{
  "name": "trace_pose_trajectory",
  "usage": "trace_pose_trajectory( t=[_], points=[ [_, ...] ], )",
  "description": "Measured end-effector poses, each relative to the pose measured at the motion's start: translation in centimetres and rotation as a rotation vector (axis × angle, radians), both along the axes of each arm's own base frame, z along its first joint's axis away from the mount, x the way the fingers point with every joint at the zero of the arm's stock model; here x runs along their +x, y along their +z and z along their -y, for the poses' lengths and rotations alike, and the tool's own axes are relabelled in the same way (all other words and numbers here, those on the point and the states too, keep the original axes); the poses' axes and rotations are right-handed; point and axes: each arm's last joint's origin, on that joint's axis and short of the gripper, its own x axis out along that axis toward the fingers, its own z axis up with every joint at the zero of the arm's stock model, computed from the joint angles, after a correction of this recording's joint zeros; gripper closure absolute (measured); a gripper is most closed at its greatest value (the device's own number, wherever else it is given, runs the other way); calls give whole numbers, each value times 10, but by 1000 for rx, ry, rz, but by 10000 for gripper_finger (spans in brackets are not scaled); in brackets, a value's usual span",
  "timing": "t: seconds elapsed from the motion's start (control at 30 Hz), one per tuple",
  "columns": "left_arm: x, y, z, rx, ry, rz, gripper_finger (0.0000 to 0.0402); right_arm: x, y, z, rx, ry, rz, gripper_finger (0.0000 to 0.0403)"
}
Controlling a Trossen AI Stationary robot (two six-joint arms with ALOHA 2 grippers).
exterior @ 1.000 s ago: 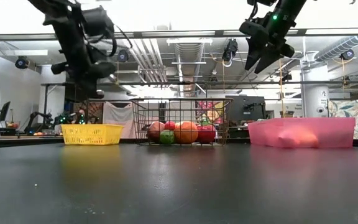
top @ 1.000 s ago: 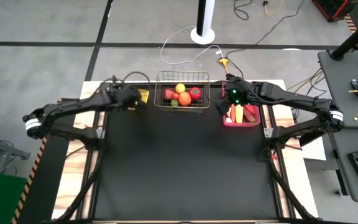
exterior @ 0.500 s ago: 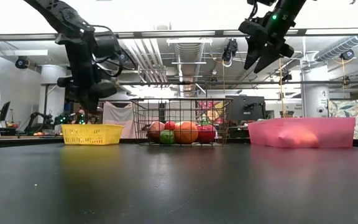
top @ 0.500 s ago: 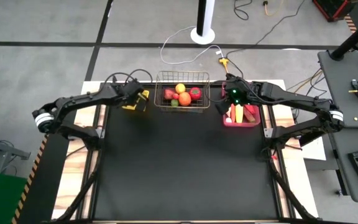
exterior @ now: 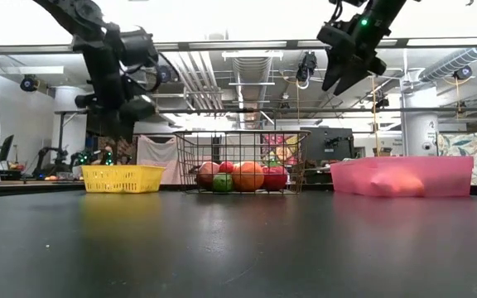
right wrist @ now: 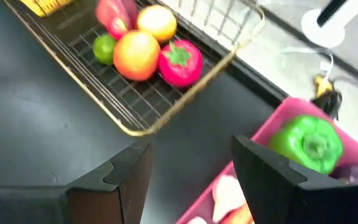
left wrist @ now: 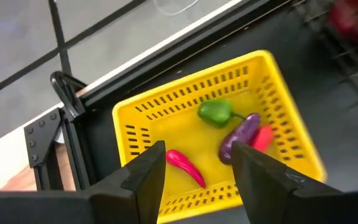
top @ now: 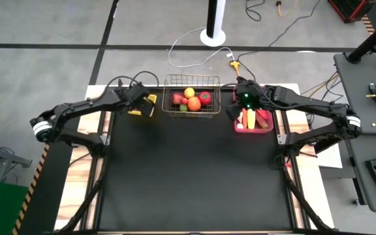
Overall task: Sort produce into baskets
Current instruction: Return to Home Position
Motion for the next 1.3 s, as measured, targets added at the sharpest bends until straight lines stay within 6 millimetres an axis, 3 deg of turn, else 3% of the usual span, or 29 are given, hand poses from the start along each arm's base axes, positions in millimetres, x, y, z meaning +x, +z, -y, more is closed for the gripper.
trace_pose_trajectory(
  t=[0.13,0.2,0.33,0.5,0.6,0.7,0.9,1.1,1.3],
  points=[
    [-1,10,12,1,-32,37,235,2,1,1,-29,15,10,193],
    [0,12,19,-79,-33,118,235,3,0,0,-51,7,21,193],
    [10,12,46,-174,-223,208,235,15,-15,-14,-104,130,44,193],
    [27,27,102,-8,-579,430,235,26,-33,-43,-160,362,187,193],
    [20,41,121,145,-670,575,235,23,-41,-54,-184,498,319,193],
    [1,53,123,236,-692,649,235,9,-43,-59,-205,564,433,193],
    [-37,55,123,321,-715,767,235,-29,-48,-68,-230,638,577,193],
    [-67,37,125,379,-709,876,235,-62,-61,-75,-246,676,677,193],
    [-81,11,128,391,-762,1033,235,-79,-88,-85,-267,715,773,193]
  ],
)
